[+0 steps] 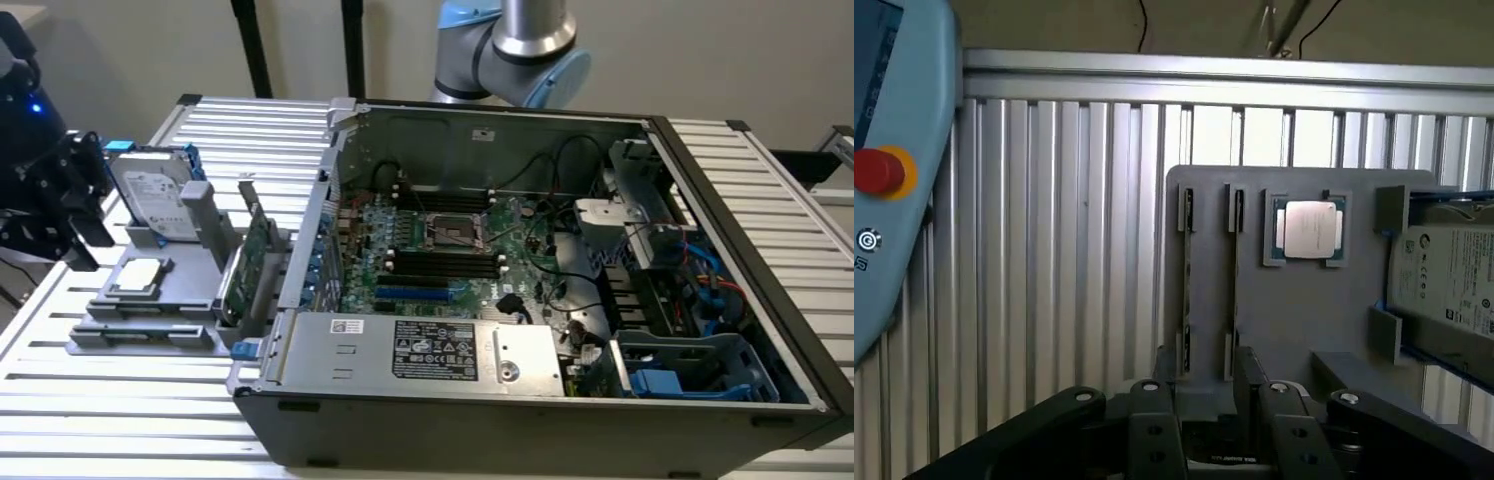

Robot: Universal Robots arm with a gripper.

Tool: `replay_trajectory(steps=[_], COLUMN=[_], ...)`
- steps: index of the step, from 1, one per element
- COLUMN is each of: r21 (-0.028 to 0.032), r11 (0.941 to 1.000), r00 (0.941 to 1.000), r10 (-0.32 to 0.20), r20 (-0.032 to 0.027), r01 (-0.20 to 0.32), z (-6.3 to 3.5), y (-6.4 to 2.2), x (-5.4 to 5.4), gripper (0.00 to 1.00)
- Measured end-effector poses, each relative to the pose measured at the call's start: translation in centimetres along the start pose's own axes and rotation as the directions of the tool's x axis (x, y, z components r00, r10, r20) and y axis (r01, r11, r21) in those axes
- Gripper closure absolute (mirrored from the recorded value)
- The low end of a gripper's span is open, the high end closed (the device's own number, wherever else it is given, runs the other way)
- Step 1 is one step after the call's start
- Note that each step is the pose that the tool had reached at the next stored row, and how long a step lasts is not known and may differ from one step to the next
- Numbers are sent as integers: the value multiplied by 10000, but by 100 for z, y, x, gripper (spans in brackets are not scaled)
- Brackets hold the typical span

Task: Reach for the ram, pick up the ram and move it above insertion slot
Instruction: 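Pick up the ram and move it above insertion slot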

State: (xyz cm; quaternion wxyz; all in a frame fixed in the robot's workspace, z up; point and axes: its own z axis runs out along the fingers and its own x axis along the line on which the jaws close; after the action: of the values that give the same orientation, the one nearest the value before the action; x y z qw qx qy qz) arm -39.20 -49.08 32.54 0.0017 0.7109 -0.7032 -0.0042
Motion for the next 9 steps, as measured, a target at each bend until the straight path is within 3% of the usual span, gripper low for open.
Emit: replay_trajectory(steps=[9], r21=[0], r11=[10000], r00=[10000], r10=[54], r20=[0], r01=[-54], z=[164], y=[7], x=[0], gripper=[64])
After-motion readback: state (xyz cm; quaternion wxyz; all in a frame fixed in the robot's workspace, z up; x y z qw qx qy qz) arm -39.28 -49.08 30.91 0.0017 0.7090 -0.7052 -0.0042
